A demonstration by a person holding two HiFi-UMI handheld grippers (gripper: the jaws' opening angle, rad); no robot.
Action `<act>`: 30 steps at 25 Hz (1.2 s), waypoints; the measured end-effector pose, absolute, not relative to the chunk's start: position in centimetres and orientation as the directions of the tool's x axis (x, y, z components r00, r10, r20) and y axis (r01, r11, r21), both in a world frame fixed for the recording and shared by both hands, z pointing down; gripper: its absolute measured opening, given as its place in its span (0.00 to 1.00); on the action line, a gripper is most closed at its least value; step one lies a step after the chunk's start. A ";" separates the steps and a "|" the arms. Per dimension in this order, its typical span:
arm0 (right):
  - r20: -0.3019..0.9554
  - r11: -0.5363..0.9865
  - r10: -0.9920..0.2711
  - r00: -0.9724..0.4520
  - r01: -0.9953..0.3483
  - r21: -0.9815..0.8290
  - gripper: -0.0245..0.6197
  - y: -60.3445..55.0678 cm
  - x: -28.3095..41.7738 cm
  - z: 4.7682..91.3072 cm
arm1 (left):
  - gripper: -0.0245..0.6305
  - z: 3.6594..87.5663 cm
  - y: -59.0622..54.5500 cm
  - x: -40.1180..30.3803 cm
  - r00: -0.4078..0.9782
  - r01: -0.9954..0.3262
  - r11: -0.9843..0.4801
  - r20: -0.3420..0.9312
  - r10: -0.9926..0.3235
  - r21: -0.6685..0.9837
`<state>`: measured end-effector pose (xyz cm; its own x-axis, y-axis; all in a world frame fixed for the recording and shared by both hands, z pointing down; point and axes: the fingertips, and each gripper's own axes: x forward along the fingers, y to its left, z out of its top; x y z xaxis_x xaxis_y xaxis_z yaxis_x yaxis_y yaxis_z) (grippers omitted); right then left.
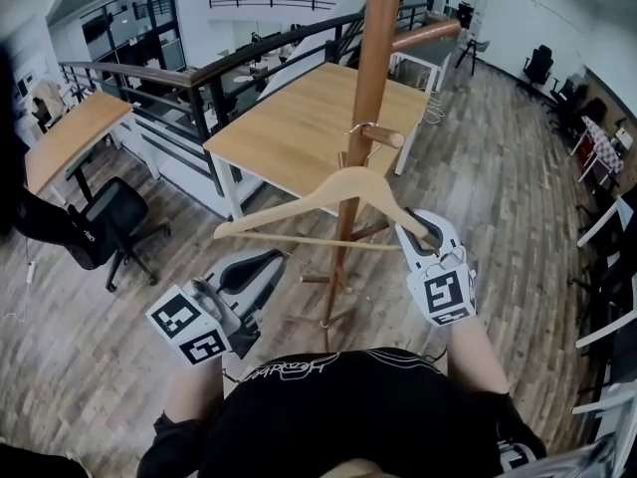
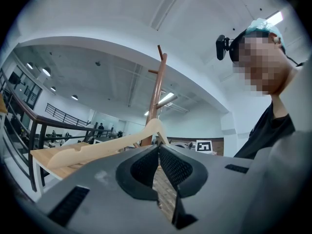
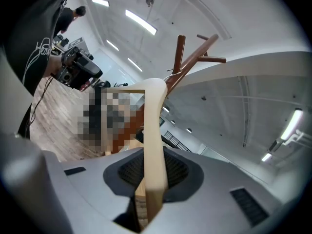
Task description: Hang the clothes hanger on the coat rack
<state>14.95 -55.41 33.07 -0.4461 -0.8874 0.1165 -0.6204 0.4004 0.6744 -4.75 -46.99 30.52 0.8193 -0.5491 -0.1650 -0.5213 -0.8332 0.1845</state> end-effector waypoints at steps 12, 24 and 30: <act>0.082 0.453 -0.855 -0.512 -0.661 0.598 0.29 -54.7 14.8 32.7 | 0.06 31.3 -46.1 -4.1 0.817 -0.526 -0.826 -0.152 -0.557 0.202; -0.044 0.552 -0.812 -0.582 -0.790 0.267 0.44 -47.1 20.0 30.6 | 0.06 31.4 -40.3 -1.1 0.785 -0.560 -0.791 -0.148 -0.602 0.248; 0.017 0.621 -0.779 -0.627 -0.767 0.160 0.43 -39.7 22.0 32.8 | 0.06 32.7 -34.2 1.9 0.774 -0.572 -0.772 -0.128 -0.620 0.277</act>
<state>21.98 -39.69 32.80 -0.6265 -0.7792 0.0175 -0.7675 0.6207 0.1604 1.87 -34.24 32.66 0.7743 -0.6198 -0.1277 -0.5721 -0.7719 0.2772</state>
